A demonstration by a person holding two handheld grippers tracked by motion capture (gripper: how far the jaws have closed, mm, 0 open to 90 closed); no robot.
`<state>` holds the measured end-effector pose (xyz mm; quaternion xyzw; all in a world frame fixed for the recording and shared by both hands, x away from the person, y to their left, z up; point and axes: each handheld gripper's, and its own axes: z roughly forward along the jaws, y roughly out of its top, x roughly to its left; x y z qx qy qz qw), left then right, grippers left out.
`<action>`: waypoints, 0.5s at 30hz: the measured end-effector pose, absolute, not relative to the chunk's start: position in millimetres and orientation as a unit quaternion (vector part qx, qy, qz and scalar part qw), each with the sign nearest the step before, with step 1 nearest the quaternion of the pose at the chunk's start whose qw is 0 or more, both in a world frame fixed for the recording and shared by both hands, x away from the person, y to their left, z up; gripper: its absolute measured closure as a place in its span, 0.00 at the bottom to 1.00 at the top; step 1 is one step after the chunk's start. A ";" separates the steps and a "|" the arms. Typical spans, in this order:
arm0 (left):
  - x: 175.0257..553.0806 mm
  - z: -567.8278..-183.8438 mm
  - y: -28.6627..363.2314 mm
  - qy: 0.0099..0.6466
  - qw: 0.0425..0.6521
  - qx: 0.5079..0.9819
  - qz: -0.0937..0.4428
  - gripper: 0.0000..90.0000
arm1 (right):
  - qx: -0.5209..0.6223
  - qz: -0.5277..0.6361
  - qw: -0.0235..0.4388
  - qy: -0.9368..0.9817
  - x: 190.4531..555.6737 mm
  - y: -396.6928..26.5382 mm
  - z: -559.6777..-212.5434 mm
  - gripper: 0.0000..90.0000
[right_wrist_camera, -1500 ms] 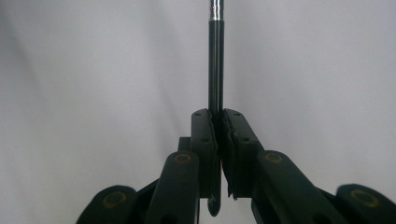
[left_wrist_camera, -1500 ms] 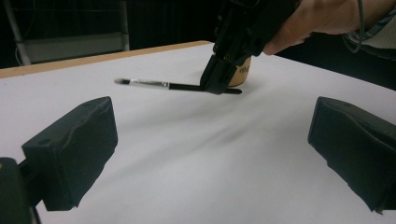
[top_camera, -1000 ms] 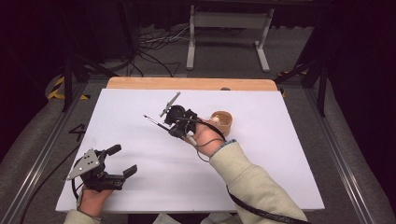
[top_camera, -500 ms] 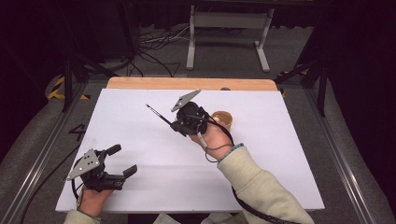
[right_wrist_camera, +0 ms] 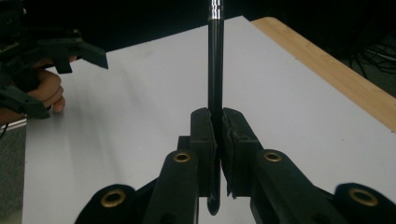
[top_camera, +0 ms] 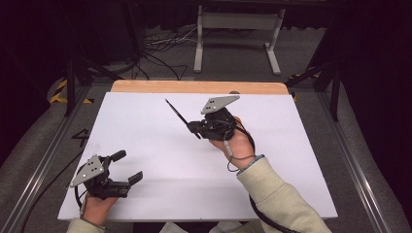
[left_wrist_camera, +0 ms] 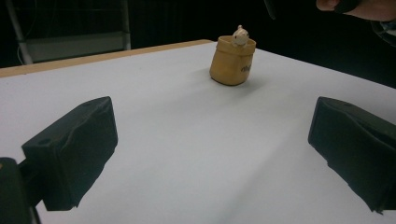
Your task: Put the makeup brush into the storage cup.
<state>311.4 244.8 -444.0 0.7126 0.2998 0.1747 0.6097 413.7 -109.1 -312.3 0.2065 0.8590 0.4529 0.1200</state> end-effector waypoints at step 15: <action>311.7 -444.3 245.0 0.299 0.609 0.714 0.173 0.02 | 0.213 0.523 0.168 0.808 408.5 -142.0 -318.5 0.93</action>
